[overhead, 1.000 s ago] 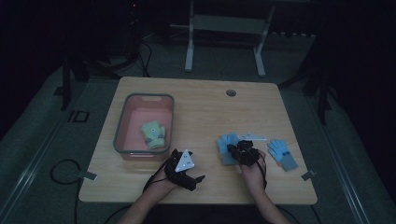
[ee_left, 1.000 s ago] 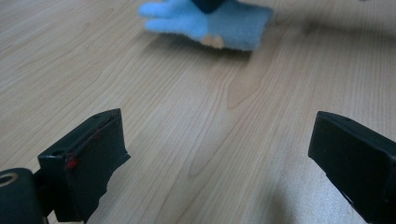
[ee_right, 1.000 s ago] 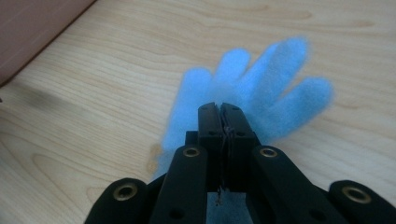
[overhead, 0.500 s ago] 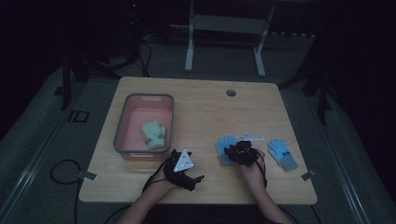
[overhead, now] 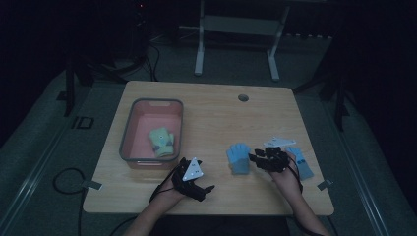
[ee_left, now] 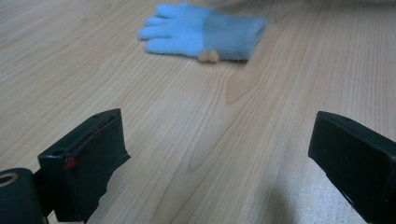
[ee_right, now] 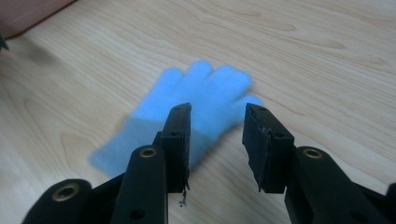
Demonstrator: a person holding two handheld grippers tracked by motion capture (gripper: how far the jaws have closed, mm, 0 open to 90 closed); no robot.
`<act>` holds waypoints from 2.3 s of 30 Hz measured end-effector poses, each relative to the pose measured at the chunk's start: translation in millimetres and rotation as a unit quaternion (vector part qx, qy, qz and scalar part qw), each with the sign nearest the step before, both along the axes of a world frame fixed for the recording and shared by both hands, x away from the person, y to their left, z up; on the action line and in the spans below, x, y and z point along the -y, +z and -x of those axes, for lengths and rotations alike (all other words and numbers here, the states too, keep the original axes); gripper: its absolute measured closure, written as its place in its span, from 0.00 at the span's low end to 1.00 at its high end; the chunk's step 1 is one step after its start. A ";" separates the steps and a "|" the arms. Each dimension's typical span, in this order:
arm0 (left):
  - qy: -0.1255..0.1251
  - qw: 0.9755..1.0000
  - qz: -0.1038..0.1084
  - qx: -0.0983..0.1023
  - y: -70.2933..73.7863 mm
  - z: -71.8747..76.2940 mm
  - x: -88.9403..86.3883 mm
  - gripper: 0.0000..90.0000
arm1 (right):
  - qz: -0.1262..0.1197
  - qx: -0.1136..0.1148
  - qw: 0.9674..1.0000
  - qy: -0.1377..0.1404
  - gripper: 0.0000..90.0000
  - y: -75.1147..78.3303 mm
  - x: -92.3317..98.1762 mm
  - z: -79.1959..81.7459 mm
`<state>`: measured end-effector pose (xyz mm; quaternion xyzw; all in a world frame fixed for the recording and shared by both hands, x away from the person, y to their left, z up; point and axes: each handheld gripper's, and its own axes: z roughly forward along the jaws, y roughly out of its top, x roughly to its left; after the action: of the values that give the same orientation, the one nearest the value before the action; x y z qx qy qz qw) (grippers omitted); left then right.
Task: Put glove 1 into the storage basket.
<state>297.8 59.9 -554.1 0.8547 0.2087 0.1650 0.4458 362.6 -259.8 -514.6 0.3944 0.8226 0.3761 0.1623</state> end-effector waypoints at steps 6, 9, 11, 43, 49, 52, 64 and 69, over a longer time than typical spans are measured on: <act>-0.001 1.000 -0.001 0.000 -0.8 0.2 1.2 0.04 | 0.000 0.013 1.000 -0.010 0.72 8.3 37.6 -1.9; -0.001 1.000 0.000 0.000 -0.6 0.2 1.1 0.04 | 0.008 0.023 0.999 -0.020 0.74 13.9 59.2 -3.4; 0.001 1.000 0.000 0.000 -0.1 0.4 0.7 0.04 | 0.008 0.025 0.999 -0.027 0.74 16.9 75.5 -5.1; -0.004 1.000 0.005 0.008 0.6 0.6 -0.1 0.05 | 0.054 -0.025 0.996 -0.065 0.95 -27.0 151.0 -2.6; 0.001 1.000 0.008 0.009 1.3 0.8 -0.9 0.05 | 0.020 0.004 0.994 -0.108 0.96 1.1 128.6 8.0; 0.001 1.000 0.009 0.012 1.6 0.9 -1.7 0.05 | 0.004 0.022 0.992 -0.121 0.96 22.0 111.1 13.9; 0.003 1.000 0.016 0.016 2.8 1.7 -2.4 0.05 | 0.010 0.029 0.988 -0.150 0.96 31.5 35.8 15.9; 0.004 1.000 0.020 0.016 3.1 1.3 -3.2 0.05 | -0.001 0.007 0.985 -0.171 0.96 12.8 19.9 12.2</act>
<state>296.4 63.1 -550.9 0.8420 0.2085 0.1767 0.4651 350.3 -279.7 -501.8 0.5265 0.7418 0.3463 0.2293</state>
